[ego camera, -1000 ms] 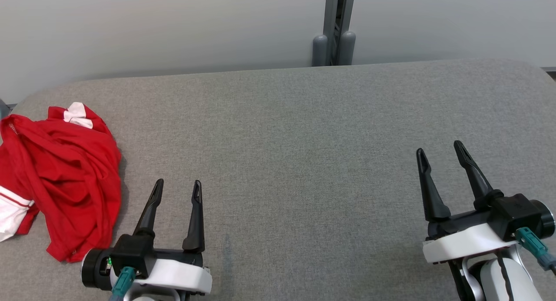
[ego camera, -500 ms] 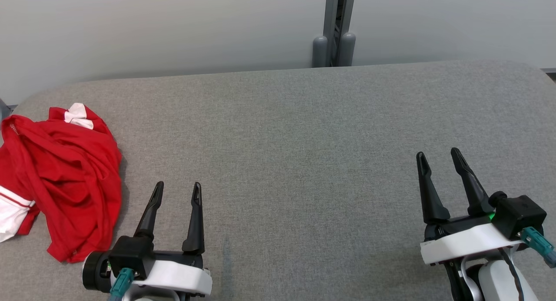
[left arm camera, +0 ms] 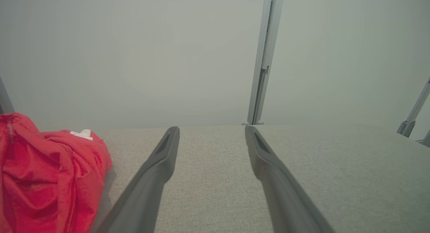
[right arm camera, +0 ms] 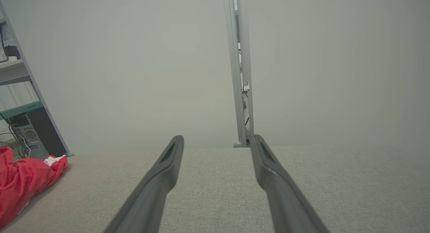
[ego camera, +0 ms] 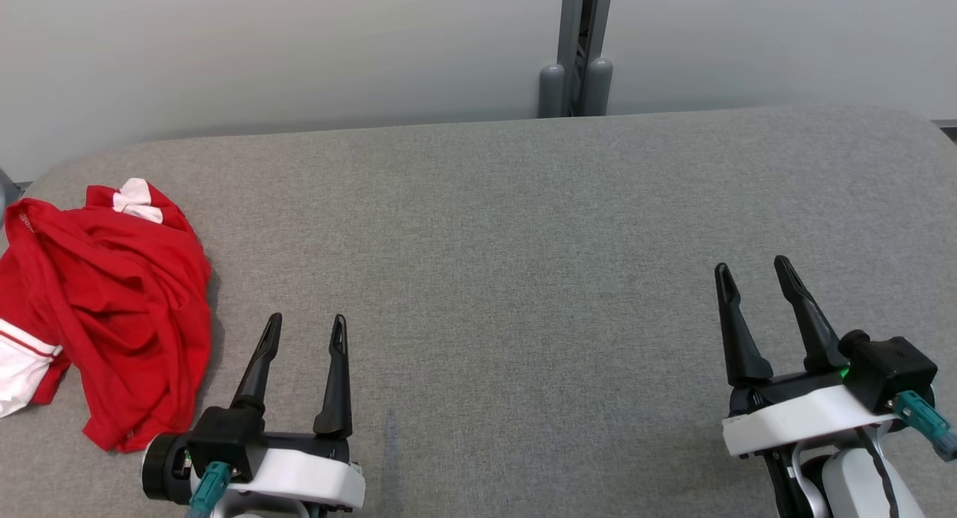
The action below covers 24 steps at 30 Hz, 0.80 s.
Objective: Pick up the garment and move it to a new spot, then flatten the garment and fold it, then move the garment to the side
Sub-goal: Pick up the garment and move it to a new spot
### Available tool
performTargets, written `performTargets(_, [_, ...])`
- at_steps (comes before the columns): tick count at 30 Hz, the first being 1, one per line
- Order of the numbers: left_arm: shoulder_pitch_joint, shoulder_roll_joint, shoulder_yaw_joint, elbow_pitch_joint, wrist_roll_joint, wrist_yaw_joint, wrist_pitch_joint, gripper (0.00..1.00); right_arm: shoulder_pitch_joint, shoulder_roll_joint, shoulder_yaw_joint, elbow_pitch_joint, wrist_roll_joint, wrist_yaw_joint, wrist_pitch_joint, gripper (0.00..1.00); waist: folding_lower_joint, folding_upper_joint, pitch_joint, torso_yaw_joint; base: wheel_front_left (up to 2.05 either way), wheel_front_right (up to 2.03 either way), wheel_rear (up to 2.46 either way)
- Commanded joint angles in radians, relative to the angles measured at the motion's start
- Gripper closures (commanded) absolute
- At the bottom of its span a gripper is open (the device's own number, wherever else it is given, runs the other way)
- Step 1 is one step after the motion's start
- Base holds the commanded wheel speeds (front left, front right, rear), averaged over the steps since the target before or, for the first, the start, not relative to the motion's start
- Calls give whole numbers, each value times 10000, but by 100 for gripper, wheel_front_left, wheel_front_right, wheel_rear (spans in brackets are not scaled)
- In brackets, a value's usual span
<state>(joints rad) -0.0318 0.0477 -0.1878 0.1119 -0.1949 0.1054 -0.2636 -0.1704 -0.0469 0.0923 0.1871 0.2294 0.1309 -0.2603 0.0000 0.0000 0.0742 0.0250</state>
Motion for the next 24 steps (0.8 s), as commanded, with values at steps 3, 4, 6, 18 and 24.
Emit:
performTargets(3, [0, 47, 5, 39, -12, -24, -21, 0, -44, -69, -19, 17, -88, -3, -73, 0, 0, 0, 24, 59, 0, 0, 0])
performTargets(4, [-8, 49, 5, 42, -15, -17, -21, 0, -35, -66, -6, 5, -108, -3, -73, 0, 0, 0, 42, 92, 0, 0, 0])
performTargets(6, [-38, 49, -10, 62, -37, -1, -21, 0, -4, -67, -12, -20, -112, -3, -73, 0, 0, 0, 68, 216, 0, 0, 0])
performTargets(18, [63, 49, 230, 108, -74, 53, -15, 0, 124, -66, 298, 1, -52, -3, -71, 0, 0, 0, 0, 1796, 0, 0, 0])
performTargets(24, [310, 46, 431, 95, -16, 54, -15, 0, 267, -66, 676, 39, 103, -3, -70, 0, 0, 0, -220, 2797, 0, 0, 0])
